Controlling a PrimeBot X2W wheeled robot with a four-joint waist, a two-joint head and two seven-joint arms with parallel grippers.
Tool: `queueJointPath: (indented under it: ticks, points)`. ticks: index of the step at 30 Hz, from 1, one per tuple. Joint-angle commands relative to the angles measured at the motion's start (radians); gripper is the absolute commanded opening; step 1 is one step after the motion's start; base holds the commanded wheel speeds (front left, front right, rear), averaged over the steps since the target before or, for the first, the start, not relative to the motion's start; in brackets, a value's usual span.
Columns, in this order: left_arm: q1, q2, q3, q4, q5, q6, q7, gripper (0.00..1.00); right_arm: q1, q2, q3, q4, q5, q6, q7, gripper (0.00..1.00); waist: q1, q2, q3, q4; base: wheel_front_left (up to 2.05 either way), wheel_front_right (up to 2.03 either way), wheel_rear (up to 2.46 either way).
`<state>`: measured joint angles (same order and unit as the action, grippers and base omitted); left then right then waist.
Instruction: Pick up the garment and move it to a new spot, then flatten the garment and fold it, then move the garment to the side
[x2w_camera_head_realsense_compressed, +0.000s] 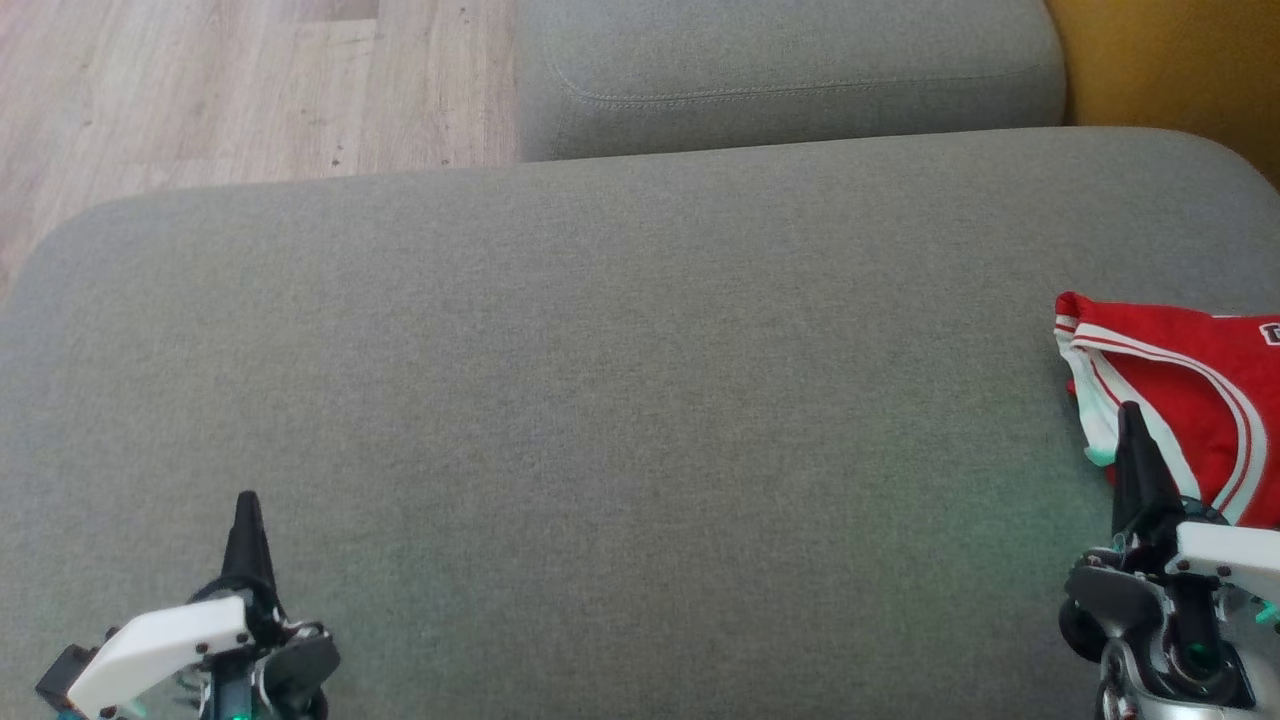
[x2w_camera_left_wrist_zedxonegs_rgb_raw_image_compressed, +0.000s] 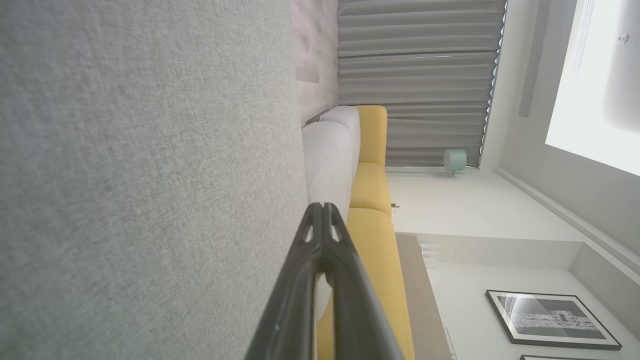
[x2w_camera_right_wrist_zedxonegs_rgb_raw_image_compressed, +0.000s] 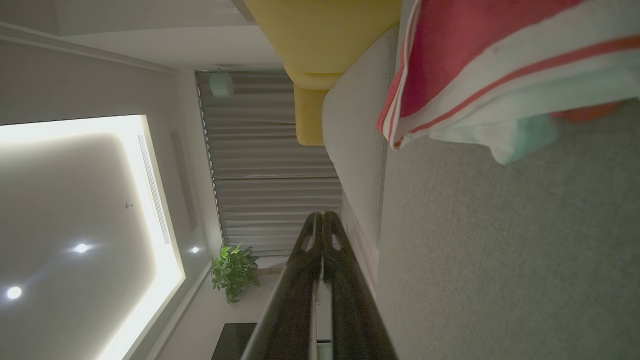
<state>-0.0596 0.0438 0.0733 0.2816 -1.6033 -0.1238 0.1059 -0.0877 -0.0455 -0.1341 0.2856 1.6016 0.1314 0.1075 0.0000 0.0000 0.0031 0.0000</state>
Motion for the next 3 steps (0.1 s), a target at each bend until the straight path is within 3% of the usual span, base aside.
queueJointPath:
  ticks: [1,3]
  points:
    - [-0.049,0.006,0.04,-0.036,-0.005,-0.007,0.007,0.0,-0.02,-0.005,0.02,-0.041,0.007,-0.001,0.006,0.0,0.0,0.0,0.0,0.0,0.0,0.0,0.0]
    - [-0.049,0.006,0.04,-0.036,-0.005,-0.007,0.007,0.0,-0.02,-0.005,0.02,-0.041,0.007,-0.001,0.006,0.0,0.0,0.0,0.0,0.0,0.0,0.0,0.0]
